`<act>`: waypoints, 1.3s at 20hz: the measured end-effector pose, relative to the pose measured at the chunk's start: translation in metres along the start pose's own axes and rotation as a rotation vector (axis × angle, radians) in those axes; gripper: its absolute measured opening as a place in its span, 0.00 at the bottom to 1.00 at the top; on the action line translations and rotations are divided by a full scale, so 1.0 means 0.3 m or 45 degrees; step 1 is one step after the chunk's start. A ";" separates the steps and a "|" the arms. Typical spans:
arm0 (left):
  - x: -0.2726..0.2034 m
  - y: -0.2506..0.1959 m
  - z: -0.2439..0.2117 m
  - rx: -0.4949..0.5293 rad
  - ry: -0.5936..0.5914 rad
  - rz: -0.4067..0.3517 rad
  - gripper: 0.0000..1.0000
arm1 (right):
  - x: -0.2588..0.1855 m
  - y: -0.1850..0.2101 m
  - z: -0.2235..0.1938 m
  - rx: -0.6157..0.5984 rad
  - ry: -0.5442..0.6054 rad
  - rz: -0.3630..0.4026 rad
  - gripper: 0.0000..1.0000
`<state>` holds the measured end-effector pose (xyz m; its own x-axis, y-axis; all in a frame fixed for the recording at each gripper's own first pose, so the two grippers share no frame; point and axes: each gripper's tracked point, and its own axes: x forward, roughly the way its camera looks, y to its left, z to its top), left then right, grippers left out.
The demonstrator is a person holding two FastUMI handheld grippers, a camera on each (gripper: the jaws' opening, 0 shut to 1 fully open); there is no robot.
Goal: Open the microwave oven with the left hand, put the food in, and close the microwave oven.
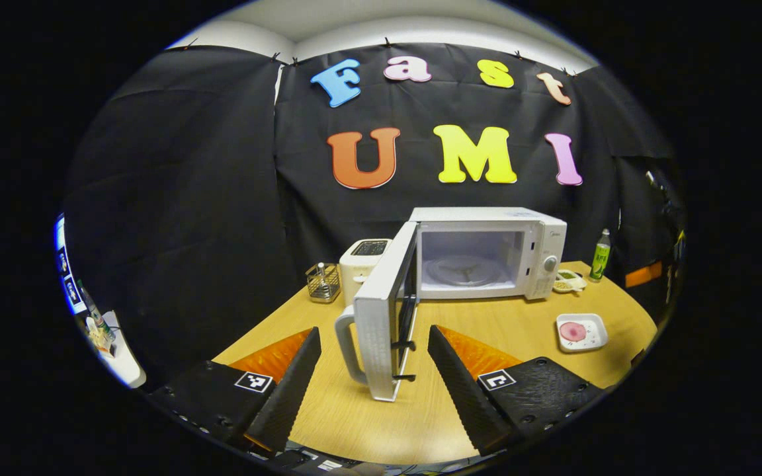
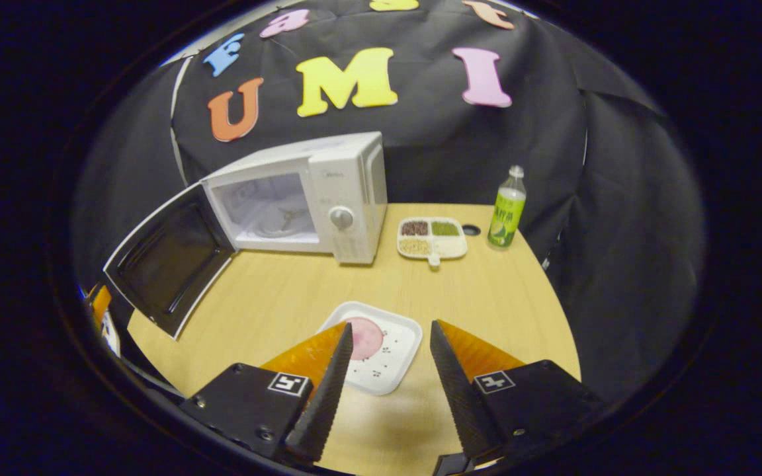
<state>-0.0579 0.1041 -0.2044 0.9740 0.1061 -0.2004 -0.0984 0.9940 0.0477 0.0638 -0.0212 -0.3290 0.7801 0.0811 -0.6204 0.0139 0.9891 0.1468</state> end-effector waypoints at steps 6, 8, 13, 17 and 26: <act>-0.027 -0.202 0.211 0.033 -0.120 -0.098 0.96 | 0.199 -0.086 -0.213 0.241 0.283 0.044 0.48; -0.022 -0.256 0.234 0.046 -0.124 -0.123 0.96 | 0.243 -0.090 -0.241 0.292 0.338 0.063 0.43; 0.006 -0.349 0.261 0.058 -0.123 -0.170 0.97 | 0.313 -0.071 -0.256 0.394 0.438 0.128 0.30; 0.028 -0.377 0.269 0.050 -0.132 -0.195 0.96 | 0.327 -0.082 -0.275 0.392 0.548 0.071 0.05; 0.047 -0.329 0.205 0.017 -0.115 -0.174 0.96 | 0.325 -0.069 -0.267 0.641 0.669 0.090 0.04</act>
<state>-0.0221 0.0058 -0.1519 0.9926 -0.0335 -0.1168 0.0383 0.9985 0.0394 0.0896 -0.0238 -0.4542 0.3885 0.3159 -0.8656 0.3596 0.8129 0.4581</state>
